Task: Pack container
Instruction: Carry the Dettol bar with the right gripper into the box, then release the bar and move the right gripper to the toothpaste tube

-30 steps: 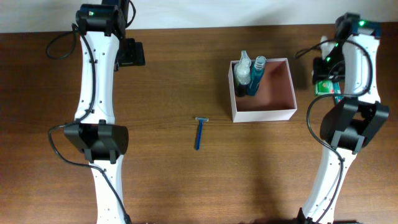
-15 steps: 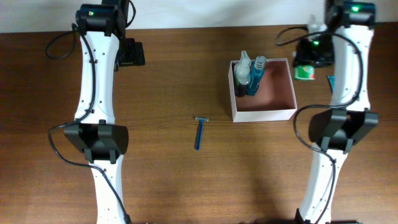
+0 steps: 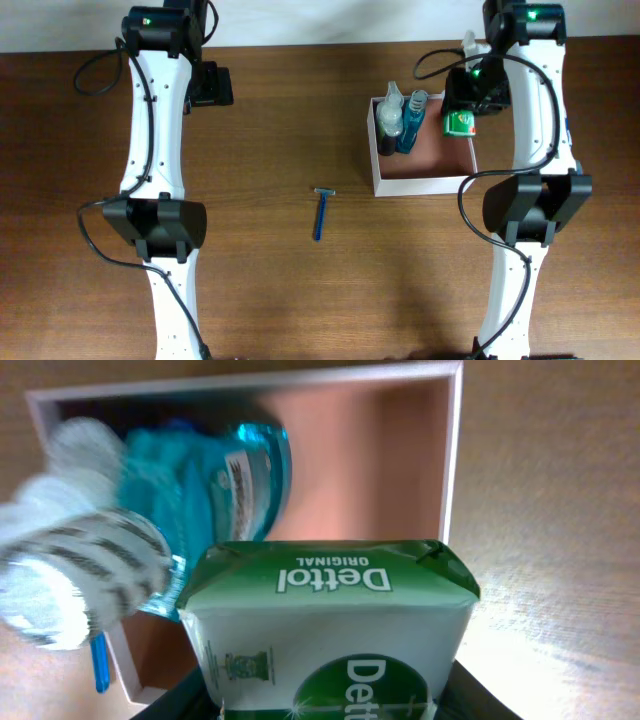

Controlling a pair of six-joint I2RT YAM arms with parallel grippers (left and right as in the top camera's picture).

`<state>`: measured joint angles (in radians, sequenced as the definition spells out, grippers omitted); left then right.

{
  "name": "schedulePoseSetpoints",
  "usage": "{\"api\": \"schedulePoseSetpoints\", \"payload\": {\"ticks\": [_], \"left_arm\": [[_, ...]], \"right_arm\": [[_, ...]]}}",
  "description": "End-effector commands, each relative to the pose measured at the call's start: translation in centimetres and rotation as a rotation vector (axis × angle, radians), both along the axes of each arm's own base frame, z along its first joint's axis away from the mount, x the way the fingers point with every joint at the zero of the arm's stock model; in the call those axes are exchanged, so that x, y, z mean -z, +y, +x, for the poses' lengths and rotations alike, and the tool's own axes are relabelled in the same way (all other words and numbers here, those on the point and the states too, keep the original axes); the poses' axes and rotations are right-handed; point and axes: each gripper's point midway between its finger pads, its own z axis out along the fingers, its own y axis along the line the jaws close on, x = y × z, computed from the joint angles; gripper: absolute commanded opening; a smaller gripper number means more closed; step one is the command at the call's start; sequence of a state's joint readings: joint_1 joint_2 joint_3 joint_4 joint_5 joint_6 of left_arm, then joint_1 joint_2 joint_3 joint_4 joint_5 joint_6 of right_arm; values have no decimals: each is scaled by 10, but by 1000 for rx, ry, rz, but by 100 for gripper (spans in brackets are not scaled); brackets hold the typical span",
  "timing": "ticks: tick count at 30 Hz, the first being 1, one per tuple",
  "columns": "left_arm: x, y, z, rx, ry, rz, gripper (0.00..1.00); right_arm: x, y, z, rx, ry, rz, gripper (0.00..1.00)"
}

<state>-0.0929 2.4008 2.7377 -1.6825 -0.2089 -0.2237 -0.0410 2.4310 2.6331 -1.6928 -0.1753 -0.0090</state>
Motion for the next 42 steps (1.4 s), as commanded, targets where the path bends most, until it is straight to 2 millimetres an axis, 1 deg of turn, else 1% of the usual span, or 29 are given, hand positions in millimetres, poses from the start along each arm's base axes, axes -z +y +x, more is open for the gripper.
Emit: {"api": "schedulePoseSetpoints", "payload": {"ticks": [1,6,13,16,18,19,21,22,25,28,29,31,32,33,34,35,38,39,41,42], "left_arm": [[-11,0,-2,15,-22,-2,99],[-11,0,-2,15,-22,-2,99],[-11,0,-2,15,-22,-2,99],[-11,0,-2,15,-22,-2,99],[-11,0,-2,15,-22,-2,99],[-11,0,-2,15,-22,-2,99],[-11,0,-2,15,-22,-2,99],[-11,0,-2,15,-22,-2,99],[-11,0,-2,15,-22,-2,99],[-11,0,-2,15,-22,-2,99],[-11,0,-2,15,-22,-2,99],[-11,0,-2,15,-22,-2,99],[-11,0,-2,15,-22,-2,99],[-11,0,-2,15,-22,-2,99],[-11,0,-2,15,-22,-2,99],[-11,0,-2,15,-22,-2,99],[-11,0,-2,15,-22,-2,99],[-11,0,-2,15,-22,-2,99],[-11,0,-2,15,-22,-2,99],[-11,0,-2,15,-22,-2,99]], "right_arm": [[-2,6,-11,-12,29,6,51],[15,3,-18,-21,82,-10,52],[35,-1,-19,-20,112,-30,53],[38,-3,-16,-19,104,-37,54],[39,-8,-12,-17,89,-68,57],[37,-14,-10,-11,77,-95,60],[33,-21,-7,-1,63,-121,61],[23,-28,-5,15,38,-126,62],[-2,-42,-1,47,-19,-128,63],[-36,-59,1,89,-97,-132,64],[-58,-70,4,134,-169,-127,69],[-74,-83,5,165,-219,-132,78],[-81,-92,3,186,-237,-137,86],[-84,-99,1,200,-242,-141,90],[-85,-110,-2,224,-243,-153,93],[-85,-122,-4,248,-240,-161,95],[-81,-148,-12,301,-221,-165,97],[-76,-164,-18,301,-207,-174,99],[-69,-179,-23,276,-191,-184,99],[-66,-183,-24,258,-186,-177,99]]}}
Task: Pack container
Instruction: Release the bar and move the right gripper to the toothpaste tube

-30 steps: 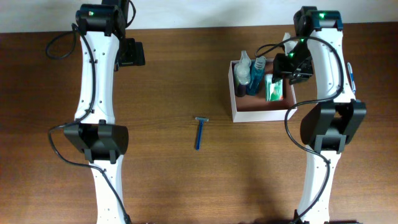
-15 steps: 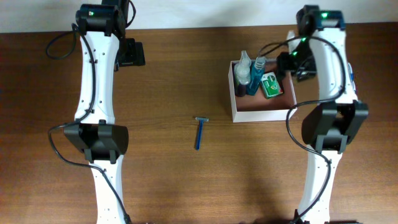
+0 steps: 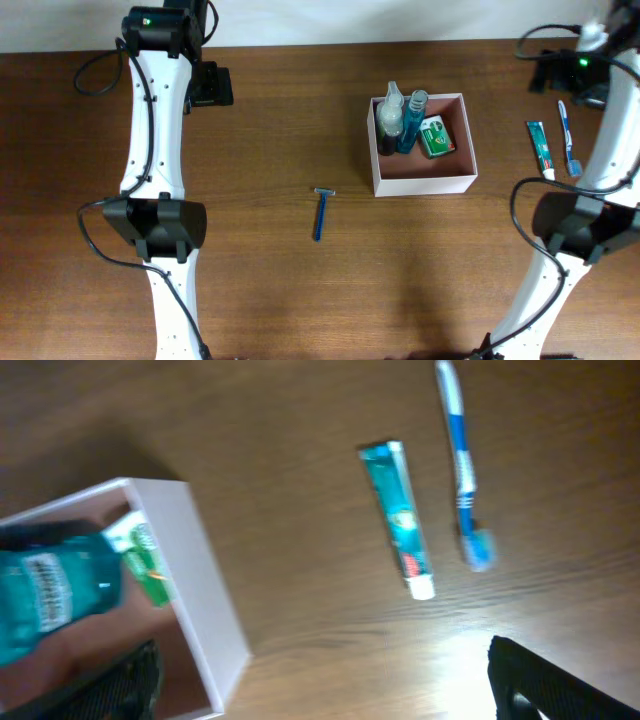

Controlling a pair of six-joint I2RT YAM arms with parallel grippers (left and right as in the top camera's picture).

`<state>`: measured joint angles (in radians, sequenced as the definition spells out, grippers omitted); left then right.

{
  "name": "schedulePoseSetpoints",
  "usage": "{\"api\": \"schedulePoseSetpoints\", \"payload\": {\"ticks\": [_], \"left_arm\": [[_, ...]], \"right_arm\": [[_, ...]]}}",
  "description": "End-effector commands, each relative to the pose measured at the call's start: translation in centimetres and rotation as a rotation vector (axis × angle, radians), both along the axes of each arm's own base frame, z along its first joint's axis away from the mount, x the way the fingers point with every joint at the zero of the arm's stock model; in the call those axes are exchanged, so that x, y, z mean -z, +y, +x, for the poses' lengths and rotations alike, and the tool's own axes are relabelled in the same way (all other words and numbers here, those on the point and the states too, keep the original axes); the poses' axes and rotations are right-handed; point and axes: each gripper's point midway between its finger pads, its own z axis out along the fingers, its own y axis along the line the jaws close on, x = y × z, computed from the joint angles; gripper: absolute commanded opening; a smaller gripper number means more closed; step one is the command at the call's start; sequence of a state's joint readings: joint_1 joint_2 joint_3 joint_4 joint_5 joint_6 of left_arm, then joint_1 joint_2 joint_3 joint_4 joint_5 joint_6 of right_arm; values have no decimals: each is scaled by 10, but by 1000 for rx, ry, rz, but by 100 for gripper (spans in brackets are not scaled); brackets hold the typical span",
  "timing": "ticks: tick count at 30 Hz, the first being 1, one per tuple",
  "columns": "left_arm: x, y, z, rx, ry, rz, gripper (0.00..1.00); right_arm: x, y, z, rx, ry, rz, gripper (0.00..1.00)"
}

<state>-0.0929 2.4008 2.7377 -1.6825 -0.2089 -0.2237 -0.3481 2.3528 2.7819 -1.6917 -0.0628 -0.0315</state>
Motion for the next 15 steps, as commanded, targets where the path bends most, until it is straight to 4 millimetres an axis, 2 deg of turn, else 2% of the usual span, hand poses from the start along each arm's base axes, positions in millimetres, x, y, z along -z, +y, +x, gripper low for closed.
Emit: {"api": "schedulePoseSetpoints", "payload": {"ticks": [1,4,6,12,14,15], "left_arm": [[-11,0,-2,15,-22,-2,99],[-11,0,-2,15,-22,-2,99],[-11,0,-2,15,-22,-2,99],[-11,0,-2,15,-22,-2,99],[-11,0,-2,15,-22,-2,99],[-11,0,-2,15,-22,-2,99]], "right_arm": [[15,-20,-8,-105,24,24,99],[31,-21,-5,-172,18,83,99],[41,-29,-7,-157,35,82,99],[55,-37,14,-220,-21,41,99],[67,-42,17,-214,-11,26,99],[83,-42,15,-213,13,41,99]]}}
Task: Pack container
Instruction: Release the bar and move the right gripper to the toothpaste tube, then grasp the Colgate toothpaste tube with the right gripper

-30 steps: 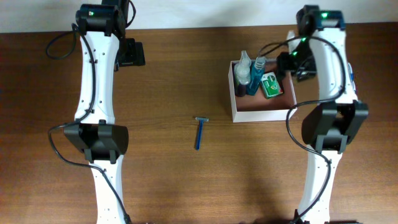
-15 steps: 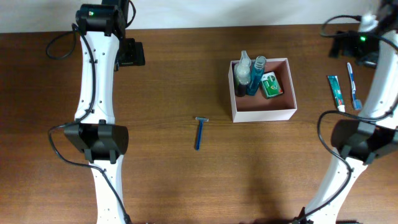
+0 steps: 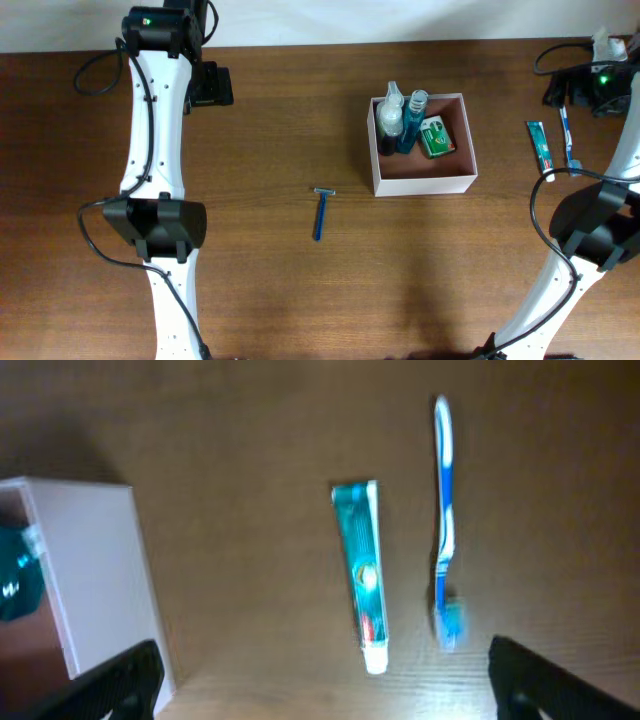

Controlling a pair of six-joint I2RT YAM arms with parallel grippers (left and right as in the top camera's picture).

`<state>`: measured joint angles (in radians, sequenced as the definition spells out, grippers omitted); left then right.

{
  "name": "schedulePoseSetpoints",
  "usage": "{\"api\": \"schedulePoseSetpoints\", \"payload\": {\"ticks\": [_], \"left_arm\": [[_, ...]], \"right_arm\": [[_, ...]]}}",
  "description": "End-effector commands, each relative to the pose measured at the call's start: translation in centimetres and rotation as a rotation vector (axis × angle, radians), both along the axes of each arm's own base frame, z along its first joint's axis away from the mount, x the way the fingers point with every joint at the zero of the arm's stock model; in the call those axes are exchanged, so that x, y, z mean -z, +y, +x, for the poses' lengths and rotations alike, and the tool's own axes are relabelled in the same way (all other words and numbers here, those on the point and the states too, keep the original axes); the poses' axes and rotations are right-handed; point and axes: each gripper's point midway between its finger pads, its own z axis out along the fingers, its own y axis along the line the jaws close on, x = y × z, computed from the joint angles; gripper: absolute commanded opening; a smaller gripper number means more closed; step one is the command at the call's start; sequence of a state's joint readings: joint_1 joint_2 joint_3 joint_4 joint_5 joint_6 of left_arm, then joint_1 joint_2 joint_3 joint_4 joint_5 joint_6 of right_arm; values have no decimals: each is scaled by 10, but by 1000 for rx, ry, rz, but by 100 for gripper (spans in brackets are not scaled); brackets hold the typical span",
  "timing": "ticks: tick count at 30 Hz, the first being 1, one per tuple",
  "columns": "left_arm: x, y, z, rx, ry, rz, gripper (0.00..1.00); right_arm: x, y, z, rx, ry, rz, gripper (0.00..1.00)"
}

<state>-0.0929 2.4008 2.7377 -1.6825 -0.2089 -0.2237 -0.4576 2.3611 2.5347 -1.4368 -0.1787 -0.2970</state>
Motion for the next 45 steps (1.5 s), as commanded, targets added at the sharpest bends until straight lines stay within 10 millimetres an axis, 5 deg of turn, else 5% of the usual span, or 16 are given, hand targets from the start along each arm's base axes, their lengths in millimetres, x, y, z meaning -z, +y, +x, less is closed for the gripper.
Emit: {"api": "schedulePoseSetpoints", "payload": {"ticks": [1,12,29,32,41,45], "left_arm": [[-11,0,-2,15,-22,-2,99],[-11,0,-2,15,-23,-2,99],[-11,0,-2,14,-23,-3,99],[-11,0,-2,15,-22,-2,99],[-11,0,-2,15,-23,-2,99],[-11,0,-2,15,-23,-2,99]], "right_arm": [[37,4,-7,-35,76,22,99],[122,3,-41,-127,257,2,99],[163,-1,-39,-121,255,2,100],[167,-2,-39,-121,257,4,91],[184,-1,-40,-123,281,17,91],[184,-2,-39,-122,275,13,80]]}}
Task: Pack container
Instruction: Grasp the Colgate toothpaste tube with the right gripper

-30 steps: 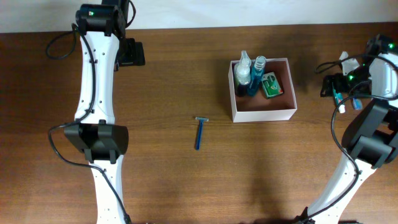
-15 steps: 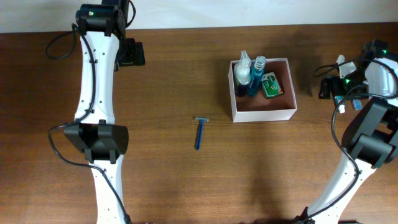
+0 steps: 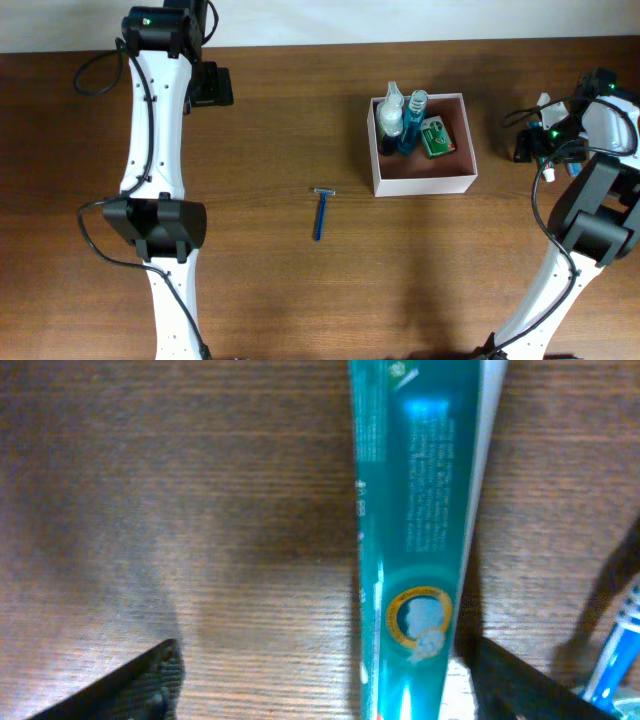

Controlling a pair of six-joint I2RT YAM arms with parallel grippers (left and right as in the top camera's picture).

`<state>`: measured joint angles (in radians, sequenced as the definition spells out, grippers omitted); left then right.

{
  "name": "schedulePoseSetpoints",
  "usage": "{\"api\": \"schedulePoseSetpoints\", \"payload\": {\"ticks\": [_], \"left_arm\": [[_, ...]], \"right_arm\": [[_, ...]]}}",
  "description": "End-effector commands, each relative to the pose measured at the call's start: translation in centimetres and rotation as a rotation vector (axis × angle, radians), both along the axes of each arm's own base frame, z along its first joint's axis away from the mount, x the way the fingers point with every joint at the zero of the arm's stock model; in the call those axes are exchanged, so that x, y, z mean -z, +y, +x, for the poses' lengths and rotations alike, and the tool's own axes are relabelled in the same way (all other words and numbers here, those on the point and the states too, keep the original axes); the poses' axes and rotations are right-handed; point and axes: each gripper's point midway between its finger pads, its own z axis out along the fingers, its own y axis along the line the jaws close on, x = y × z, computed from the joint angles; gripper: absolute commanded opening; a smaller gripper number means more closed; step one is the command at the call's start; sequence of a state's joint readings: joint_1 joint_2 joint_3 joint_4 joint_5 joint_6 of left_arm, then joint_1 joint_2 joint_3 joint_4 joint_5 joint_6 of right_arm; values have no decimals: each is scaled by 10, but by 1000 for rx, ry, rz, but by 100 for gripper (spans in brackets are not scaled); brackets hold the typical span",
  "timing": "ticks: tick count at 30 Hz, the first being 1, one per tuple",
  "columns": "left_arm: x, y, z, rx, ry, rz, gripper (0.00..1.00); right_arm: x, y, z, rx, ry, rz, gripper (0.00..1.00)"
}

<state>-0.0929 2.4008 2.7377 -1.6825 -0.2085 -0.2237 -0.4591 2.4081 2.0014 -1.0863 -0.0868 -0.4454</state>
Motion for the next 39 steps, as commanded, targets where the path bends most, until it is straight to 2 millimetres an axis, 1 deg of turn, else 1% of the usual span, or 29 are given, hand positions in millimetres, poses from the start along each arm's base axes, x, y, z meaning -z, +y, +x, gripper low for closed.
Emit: {"api": "schedulePoseSetpoints", "payload": {"ticks": [1,3,5,8,9,11,13,18,21,23,25,26,27,28,31,32,33,34,35,39], "left_arm": [[-11,0,-2,15,-23,-2,99],[-11,0,-2,15,-23,-2,99],[-11,0,-2,15,-23,-2,99],[-11,0,-2,15,-23,-2,99],[-11,0,-2,15,-23,-2,99],[-11,0,-2,14,-23,-2,99],[-11,0,-2,15,-23,-2,99],[-11,0,-2,15,-23,-2,99],[-11,0,-2,14,-23,-2,99],[-11,0,-2,14,-23,-2,99],[-11,0,-1,15,-26,-2,99],[-11,0,-1,14,-26,-2,99],[-11,0,-1,15,-26,-2,99],[-11,0,-1,15,-26,-2,99],[-11,0,-1,15,-26,-2,99],[-11,0,-1,15,-26,-2,99],[-11,0,-1,15,-26,-2,99],[-11,0,-1,15,-26,-2,99],[-11,0,-1,15,-26,-2,99],[-11,0,-1,15,-25,-2,99]], "right_arm": [[19,0,-6,7,37,23,76],[19,-1,-7,8,40,15,69],[19,-3,-8,9,46,3,67],[19,-3,-9,9,48,1,46],[19,-3,-9,9,49,2,43],[19,-3,-9,9,49,2,39],[19,-3,-9,9,49,1,28],[14,-4,-6,24,44,0,27],[5,-6,-2,25,31,-6,26],[-6,-9,5,51,11,-13,26],[-23,-12,11,51,-11,-22,25],[-29,-13,13,49,-17,-24,22],[-35,-13,14,49,-23,-23,17],[-46,-12,17,52,-38,-16,13],[-61,-8,21,63,-59,7,10],[-63,-7,21,62,-61,14,10],[-64,-6,21,63,-63,17,14],[-64,-6,21,62,-63,17,23],[-62,-6,21,62,-61,17,24],[-51,-5,18,62,-46,23,25]]}}
